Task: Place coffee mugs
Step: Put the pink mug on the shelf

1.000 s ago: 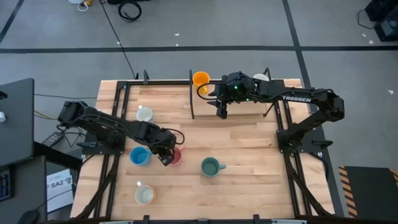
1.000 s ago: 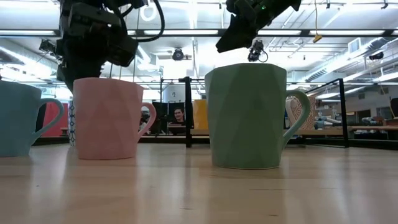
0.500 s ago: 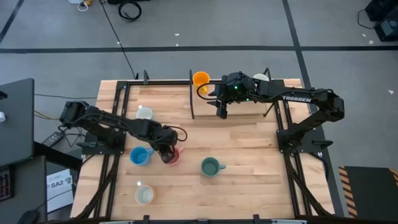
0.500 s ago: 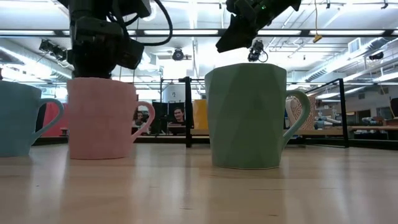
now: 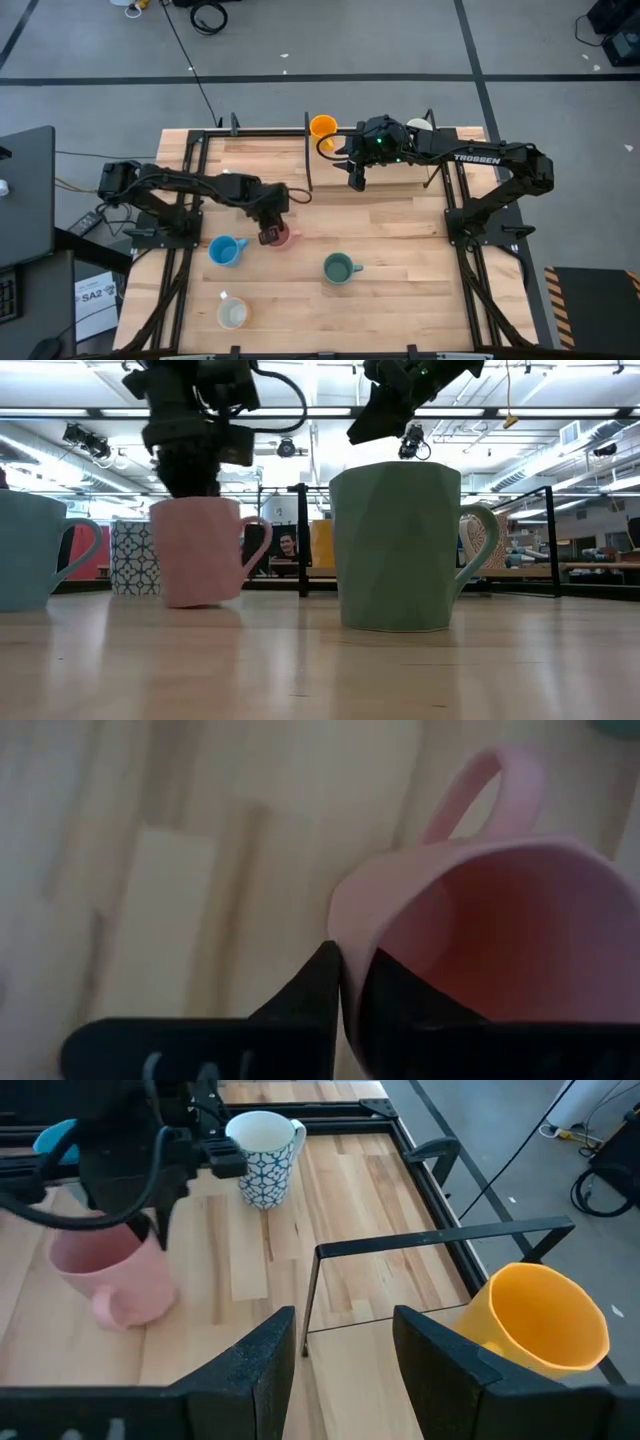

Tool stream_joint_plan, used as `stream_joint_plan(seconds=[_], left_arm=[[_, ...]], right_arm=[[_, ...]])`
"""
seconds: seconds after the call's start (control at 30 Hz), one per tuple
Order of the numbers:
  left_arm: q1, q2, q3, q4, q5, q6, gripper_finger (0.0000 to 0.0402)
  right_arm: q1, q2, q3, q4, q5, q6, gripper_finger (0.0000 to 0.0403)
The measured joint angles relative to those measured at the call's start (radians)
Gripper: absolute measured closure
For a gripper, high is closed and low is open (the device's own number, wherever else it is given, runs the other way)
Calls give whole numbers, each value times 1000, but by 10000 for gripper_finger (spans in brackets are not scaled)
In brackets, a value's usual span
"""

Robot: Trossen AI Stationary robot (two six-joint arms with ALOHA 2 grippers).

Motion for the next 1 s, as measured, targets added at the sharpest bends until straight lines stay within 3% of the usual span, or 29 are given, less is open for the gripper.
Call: stream_joint_plan(seconds=[0.53, 0.87, 1.0], left_arm=[[33, 0, 269, -6, 20, 253, 370], [37, 0, 392, -23, -136, 302, 369], [37, -1, 400, -20, -168, 253, 369]], right_arm=[[12, 0, 0, -43, -30, -9, 227], [22, 0, 0, -43, -328, -10, 227], [50, -1, 0, -29, -338, -10, 227]])
